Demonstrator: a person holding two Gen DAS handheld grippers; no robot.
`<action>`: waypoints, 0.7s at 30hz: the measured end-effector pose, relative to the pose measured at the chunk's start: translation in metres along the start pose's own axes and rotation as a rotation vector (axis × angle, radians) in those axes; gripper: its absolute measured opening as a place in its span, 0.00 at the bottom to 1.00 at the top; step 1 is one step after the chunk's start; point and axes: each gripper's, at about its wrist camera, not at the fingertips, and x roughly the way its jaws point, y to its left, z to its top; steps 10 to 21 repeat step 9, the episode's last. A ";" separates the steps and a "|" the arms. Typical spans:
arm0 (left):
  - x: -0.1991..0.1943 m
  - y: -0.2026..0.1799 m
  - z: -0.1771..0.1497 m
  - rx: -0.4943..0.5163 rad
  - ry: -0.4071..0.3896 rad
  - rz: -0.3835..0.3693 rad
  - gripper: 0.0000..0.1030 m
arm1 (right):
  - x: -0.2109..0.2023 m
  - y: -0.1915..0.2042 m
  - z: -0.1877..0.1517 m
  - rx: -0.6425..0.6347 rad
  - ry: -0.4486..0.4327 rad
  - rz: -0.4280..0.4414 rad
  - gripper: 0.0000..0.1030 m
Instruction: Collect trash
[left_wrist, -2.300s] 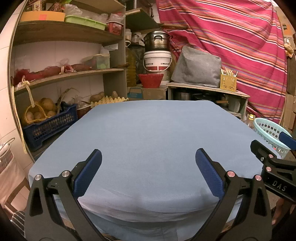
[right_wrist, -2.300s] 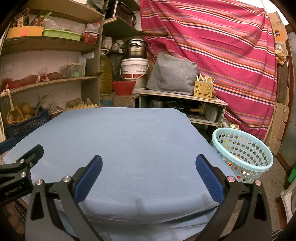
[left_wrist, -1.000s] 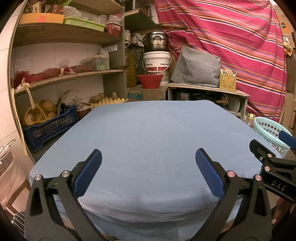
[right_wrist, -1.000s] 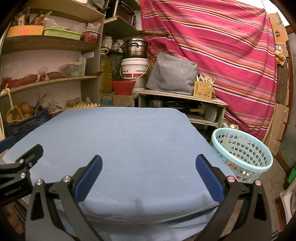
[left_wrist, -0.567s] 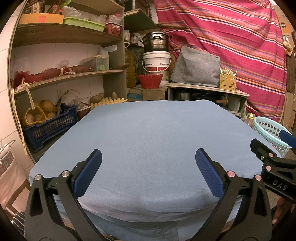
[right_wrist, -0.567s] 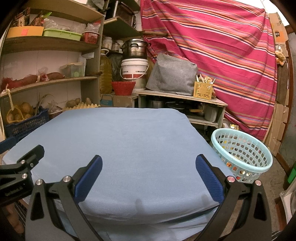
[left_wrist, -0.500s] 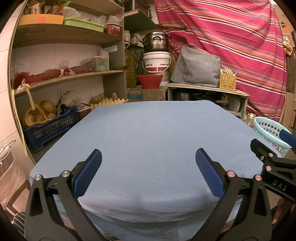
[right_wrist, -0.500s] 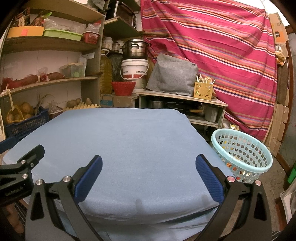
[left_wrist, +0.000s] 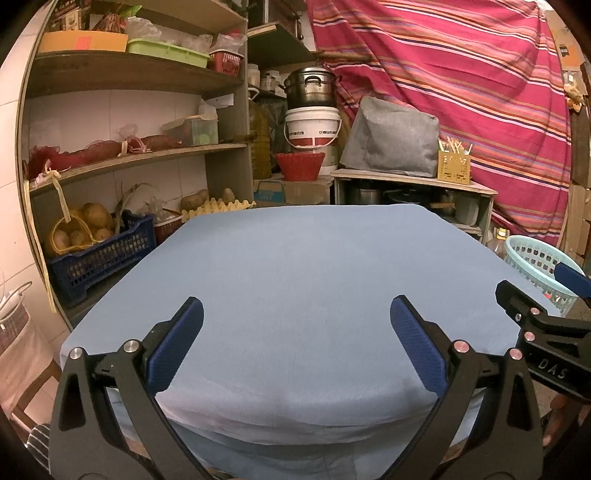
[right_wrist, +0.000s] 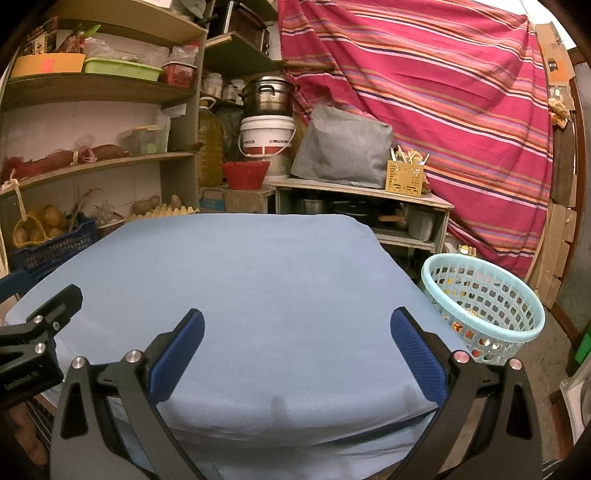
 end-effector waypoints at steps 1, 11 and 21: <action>-0.001 -0.001 0.000 -0.001 0.000 -0.001 0.95 | 0.000 0.000 0.000 0.000 0.001 0.001 0.96; 0.000 0.000 0.000 -0.003 0.012 -0.007 0.95 | 0.000 -0.003 0.000 -0.002 0.003 -0.001 0.96; 0.000 0.000 0.000 -0.003 0.012 -0.007 0.95 | 0.000 -0.003 0.000 -0.002 0.003 -0.001 0.96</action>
